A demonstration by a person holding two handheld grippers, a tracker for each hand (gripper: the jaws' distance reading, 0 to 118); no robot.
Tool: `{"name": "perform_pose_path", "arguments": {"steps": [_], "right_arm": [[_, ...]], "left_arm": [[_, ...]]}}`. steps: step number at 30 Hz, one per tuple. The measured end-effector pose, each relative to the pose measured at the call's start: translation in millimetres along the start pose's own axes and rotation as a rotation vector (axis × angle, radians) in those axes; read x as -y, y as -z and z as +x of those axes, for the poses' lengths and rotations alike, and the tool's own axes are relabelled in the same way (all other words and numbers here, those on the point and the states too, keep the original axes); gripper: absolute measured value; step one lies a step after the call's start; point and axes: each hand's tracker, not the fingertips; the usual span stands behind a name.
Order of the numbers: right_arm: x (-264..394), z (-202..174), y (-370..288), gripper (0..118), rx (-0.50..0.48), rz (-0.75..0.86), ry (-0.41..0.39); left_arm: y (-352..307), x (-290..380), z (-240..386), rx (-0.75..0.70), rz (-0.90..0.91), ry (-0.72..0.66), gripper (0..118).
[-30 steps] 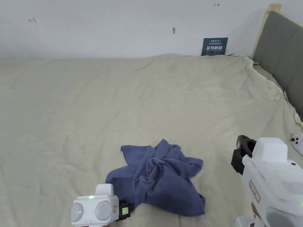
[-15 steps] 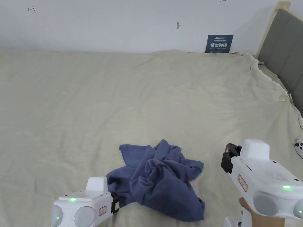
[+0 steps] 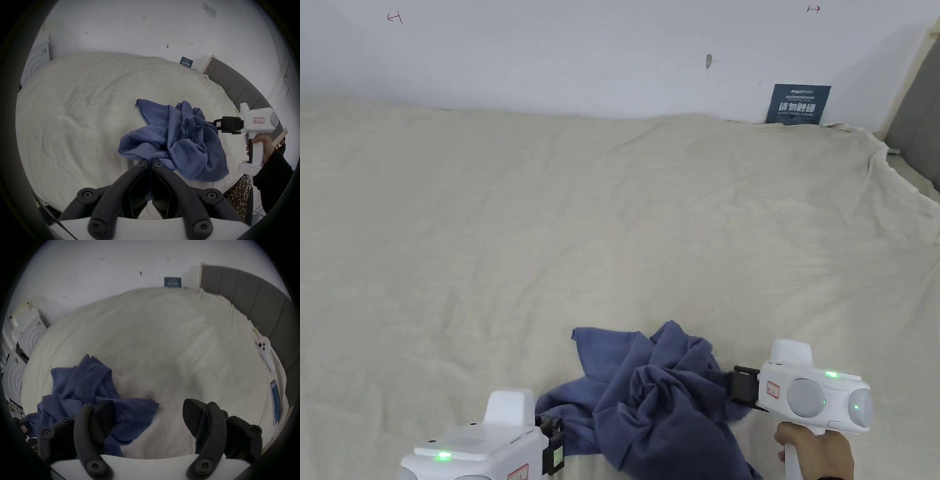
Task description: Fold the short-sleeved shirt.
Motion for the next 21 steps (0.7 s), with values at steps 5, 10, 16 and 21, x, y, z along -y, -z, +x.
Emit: {"name": "perform_pose_path", "arguments": {"steps": [5,10,16,21], "right_arm": [[9,-16,-7,39,-0.078,-0.017,0.022],[6,6,-14,6,-0.108,0.07,-0.005],[-14,32,-74,6,-0.16,0.234,0.026],[-51,52,-137,6,-0.171,0.382,-0.021]], "left_arm": [[-2,1,-1,0.003,-0.005,-0.011,0],[-4,2,-6,0.025,0.009,-0.045,0],[-12,-16,-12,0.076,0.067,-0.122,0],[-27,-61,-21,0.071,0.153,-0.127,0]]}}
